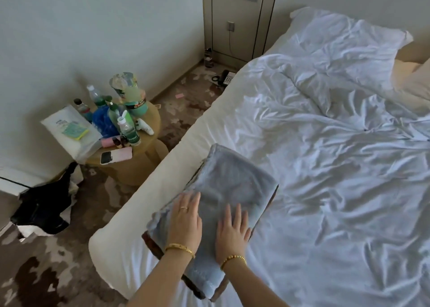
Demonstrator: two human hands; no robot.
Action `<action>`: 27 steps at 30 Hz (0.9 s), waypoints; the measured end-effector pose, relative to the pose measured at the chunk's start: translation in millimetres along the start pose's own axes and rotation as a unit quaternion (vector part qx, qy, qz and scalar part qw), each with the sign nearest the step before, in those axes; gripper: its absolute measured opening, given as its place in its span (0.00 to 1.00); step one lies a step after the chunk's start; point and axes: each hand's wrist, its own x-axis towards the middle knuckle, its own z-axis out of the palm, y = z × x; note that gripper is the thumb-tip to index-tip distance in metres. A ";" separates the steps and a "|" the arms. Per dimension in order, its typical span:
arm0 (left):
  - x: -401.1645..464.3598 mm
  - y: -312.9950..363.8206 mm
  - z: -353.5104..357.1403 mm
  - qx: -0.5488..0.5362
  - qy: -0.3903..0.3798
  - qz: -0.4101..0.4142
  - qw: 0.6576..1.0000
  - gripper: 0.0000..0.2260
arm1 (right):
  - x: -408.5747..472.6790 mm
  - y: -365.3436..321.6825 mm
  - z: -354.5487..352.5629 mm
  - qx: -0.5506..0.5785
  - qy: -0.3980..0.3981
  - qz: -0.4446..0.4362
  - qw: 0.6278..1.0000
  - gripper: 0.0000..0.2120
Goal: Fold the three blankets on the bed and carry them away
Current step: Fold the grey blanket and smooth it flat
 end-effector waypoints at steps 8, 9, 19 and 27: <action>22.2 -38.9 38.5 0.177 -0.208 0.038 0.961 0.21 | 2.2 35.8 11.7 -0.099 0.078 0.006 0.992 0.26; 33.9 -32.5 34.8 0.167 -0.158 0.059 0.971 0.19 | 10.2 33.6 6.1 -0.084 0.093 0.033 0.992 0.25; 161.8 13.4 71.3 0.077 -0.011 0.342 0.936 0.17 | 128.6 0.1 -4.9 -0.084 0.197 0.059 0.975 0.26; 192.1 2.3 127.4 -0.054 0.023 0.216 0.975 0.26 | 167.7 29.9 34.9 0.023 0.216 0.217 0.952 0.30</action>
